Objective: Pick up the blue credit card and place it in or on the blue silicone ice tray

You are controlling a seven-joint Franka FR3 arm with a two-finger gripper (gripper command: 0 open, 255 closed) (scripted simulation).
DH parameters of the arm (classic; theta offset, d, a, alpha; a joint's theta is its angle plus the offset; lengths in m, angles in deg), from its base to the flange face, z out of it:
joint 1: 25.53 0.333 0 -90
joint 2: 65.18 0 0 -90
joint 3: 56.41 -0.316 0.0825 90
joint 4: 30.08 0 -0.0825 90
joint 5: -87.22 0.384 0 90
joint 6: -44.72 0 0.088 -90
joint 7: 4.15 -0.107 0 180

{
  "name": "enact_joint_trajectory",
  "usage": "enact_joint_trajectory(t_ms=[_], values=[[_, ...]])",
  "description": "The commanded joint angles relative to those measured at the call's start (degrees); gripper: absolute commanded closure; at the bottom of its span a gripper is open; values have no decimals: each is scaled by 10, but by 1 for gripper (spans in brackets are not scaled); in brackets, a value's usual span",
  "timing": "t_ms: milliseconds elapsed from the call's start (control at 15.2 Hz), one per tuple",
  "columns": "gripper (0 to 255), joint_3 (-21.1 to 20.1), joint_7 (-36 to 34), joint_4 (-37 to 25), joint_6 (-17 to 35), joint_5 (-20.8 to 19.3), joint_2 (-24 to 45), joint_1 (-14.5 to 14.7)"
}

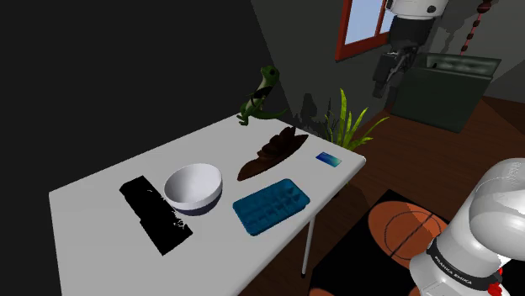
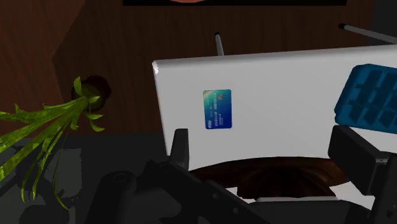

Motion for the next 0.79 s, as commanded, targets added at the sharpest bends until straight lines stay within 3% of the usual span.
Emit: enact_joint_trajectory(t_ms=[0,726], values=[[0,0,0,0,0,0,0,0],[0,31,23,96,164,1,134,4]])
